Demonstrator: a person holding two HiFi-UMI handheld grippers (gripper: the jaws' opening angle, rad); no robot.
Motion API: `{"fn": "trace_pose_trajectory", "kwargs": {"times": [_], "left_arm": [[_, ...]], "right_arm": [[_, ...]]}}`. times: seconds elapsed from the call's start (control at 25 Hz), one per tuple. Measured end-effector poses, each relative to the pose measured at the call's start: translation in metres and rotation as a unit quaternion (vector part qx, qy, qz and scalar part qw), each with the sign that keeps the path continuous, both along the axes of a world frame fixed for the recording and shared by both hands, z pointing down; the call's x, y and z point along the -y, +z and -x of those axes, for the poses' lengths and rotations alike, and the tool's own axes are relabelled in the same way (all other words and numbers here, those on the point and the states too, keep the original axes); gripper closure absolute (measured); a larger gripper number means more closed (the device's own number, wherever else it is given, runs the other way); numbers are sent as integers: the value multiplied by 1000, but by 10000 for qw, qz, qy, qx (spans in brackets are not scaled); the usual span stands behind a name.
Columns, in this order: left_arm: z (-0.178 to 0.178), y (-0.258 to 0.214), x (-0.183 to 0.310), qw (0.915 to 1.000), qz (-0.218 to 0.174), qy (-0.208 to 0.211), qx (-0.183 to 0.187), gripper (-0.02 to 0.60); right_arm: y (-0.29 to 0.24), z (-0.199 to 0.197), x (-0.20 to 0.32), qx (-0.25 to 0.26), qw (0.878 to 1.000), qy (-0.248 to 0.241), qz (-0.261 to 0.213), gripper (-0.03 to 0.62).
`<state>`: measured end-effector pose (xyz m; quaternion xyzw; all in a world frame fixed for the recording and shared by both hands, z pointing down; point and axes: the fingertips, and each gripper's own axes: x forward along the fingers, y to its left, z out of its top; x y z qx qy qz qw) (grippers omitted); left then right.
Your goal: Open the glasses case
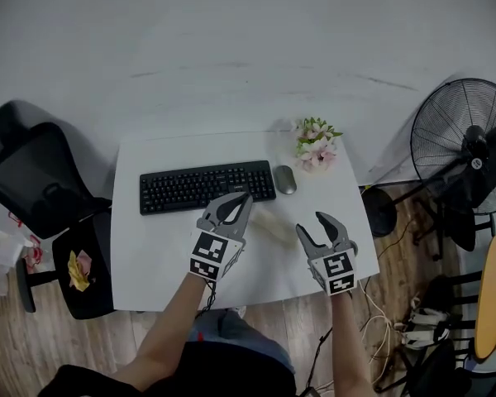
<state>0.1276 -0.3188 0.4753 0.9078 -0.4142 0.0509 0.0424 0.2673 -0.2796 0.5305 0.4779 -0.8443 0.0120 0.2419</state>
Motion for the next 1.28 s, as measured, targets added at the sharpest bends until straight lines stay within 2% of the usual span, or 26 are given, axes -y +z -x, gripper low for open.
{"fn": "trace_pose_trajectory", "kwargs": {"times": [0.08, 0.16, 0.32, 0.44, 0.76, 1.28], "left_arm": [[2, 0, 0, 10000, -1, -8, -11, 574], [5, 1, 1, 10000, 10, -33, -35, 574], [9, 0, -2, 10000, -14, -44, -54, 574], [10, -1, -2, 10000, -28, -51, -19, 574], [12, 1, -4, 10000, 3, -75, 15, 574], [14, 5, 4, 10000, 37, -84, 26, 574]], "right_arm": [[13, 10, -2, -544, 9973, -444, 200, 379], [30, 21, -6, -1123, 9889, -886, 391, 378], [66, 34, -20, -2288, 9579, -1617, 637, 379], [92, 35, -25, -2883, 9363, -1857, 751, 384], [136, 30, -28, -3591, 9073, -1932, 1026, 388], [146, 19, -21, -3759, 9026, -1756, 1147, 430]]}}
